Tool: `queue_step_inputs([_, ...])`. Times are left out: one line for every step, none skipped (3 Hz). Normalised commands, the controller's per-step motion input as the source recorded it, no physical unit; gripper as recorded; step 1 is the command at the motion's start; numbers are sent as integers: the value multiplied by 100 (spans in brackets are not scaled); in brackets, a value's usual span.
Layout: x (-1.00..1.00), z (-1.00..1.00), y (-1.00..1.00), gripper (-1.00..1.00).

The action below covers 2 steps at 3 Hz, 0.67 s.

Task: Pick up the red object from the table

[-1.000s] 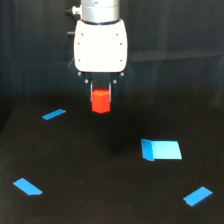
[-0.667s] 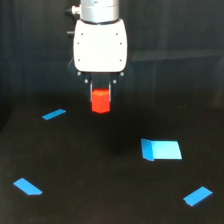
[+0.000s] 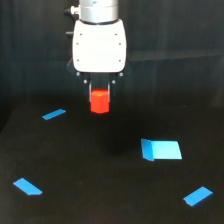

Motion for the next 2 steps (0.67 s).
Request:
queue_step_inputs([8, 8, -5, -100])
queue_step_inputs([-1, 2, -7, -100])
